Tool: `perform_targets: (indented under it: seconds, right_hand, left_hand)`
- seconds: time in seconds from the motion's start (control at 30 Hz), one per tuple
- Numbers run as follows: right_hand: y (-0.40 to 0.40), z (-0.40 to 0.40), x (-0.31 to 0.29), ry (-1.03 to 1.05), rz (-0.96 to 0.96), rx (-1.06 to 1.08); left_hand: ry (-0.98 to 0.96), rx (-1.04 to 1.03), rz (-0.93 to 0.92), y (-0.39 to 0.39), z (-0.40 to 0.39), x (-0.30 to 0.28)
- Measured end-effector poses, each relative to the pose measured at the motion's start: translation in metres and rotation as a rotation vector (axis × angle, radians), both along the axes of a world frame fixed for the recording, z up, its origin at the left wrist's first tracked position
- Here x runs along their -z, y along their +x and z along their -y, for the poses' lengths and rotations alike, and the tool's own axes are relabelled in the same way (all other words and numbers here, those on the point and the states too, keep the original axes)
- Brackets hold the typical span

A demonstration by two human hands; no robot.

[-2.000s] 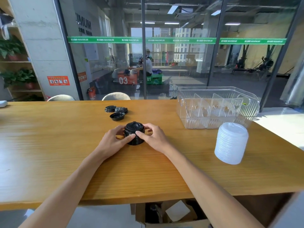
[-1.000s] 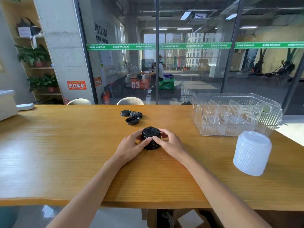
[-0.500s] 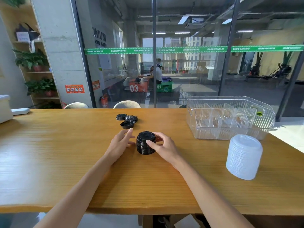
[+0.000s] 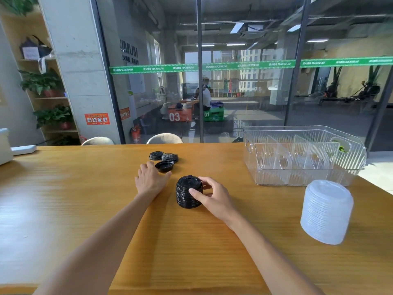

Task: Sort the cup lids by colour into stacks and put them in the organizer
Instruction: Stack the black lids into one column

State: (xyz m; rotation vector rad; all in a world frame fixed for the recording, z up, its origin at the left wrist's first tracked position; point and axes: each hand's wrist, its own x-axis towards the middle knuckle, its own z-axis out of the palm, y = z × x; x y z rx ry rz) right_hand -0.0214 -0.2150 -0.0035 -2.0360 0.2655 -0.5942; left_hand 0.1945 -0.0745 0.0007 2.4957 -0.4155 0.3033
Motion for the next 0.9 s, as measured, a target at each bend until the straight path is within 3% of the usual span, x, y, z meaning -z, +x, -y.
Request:
perform_targets:
  seconds: [0.23, 0.5, 0.9]
  right_hand:
    - [0.004, 0.003, 0.003, -0.005, 0.003, -0.004]
    - [0.004, 0.004, 0.003, -0.003, 0.004, -0.010]
    - [0.002, 0.003, 0.002, -0.003, 0.000, -0.011]
  left_hand:
    - [0.049, -0.057, -0.107, 0.019, 0.026, -0.006]
    - [0.021, -0.051, -0.074, 0.035, 0.043, -0.002]
    - [-0.251, 0.008, -0.028, 0.012, 0.024, -0.002]
